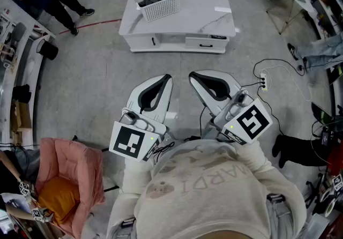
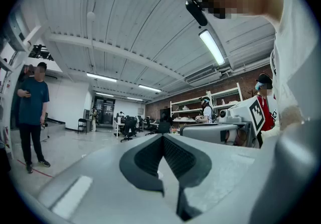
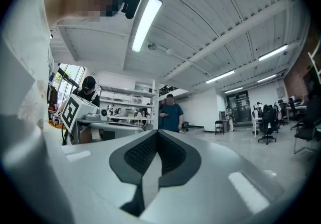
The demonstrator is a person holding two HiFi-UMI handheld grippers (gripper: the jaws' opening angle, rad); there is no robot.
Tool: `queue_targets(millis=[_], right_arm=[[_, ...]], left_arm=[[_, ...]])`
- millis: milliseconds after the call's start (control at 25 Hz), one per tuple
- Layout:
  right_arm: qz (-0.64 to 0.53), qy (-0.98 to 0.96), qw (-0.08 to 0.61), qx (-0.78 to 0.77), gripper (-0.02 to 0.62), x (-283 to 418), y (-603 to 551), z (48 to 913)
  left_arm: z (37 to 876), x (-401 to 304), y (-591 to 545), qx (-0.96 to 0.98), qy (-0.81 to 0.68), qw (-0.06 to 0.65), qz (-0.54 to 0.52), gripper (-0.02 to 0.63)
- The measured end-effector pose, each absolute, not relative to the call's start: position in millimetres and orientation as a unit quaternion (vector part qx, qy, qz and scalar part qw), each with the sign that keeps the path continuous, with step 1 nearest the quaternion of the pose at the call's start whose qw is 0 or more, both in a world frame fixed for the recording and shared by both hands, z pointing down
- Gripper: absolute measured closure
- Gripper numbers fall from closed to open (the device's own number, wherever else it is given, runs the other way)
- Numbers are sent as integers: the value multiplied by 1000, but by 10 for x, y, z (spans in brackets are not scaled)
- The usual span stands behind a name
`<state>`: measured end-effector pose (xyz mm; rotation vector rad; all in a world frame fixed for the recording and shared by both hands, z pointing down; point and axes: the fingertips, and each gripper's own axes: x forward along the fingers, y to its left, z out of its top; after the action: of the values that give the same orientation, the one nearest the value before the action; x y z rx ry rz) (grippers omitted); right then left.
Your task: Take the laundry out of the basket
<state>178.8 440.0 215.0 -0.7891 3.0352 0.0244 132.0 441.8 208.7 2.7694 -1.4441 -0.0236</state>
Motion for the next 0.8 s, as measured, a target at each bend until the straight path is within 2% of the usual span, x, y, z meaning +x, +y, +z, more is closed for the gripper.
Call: queue_targets(millis=[320,800], right_arm=[[14,967,1,-253,569,1735,4496,2081],[-3,963,5,-269,568,1357,4492,2084]], left_arm=[[2036,1285,4508,889,-458,7,-8,606],[2026,860,4563,892,-451,7,-14,606]])
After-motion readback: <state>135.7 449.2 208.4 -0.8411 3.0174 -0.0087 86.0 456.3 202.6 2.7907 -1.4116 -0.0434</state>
